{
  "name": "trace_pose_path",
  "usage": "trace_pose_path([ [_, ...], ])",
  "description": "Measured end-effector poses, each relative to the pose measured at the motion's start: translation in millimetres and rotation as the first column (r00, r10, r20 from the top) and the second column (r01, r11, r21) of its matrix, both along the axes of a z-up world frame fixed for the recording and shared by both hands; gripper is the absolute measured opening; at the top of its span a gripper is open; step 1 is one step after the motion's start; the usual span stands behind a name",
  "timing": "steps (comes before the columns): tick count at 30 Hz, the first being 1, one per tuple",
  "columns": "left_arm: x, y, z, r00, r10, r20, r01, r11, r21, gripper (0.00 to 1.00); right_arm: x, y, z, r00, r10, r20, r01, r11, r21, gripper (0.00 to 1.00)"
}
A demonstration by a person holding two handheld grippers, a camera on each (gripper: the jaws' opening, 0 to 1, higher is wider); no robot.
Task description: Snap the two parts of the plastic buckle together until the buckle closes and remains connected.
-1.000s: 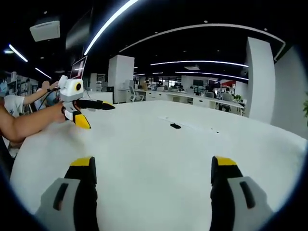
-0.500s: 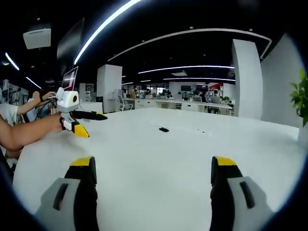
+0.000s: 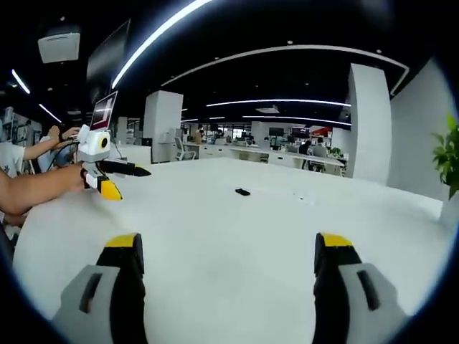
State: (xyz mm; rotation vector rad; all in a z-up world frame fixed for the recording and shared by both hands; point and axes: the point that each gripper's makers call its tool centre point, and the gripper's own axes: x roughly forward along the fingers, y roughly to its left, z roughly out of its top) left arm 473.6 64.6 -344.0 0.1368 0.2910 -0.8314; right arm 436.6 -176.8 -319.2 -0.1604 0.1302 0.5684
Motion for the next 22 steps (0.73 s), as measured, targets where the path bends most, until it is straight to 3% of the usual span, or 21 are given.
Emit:
trace_pose_path([
  [9, -2.8, 0.7, 2.5, 1.0, 0.004, 0.001, -0.004, 1.0, 0.002, 0.99, 0.3, 1.1, -6.0, 1.0, -0.009, -0.018, 0.009, 1.0, -0.014, 1.0],
  [22, -5.1, 0.3, 0.1, 1.0, 0.003, -0.005, -0.003, 1.0, 0.005, 0.99, 2.2, -3.7, 0.5, 1.0, -0.023, 0.005, 0.023, 1.0, -0.005, 1.0],
])
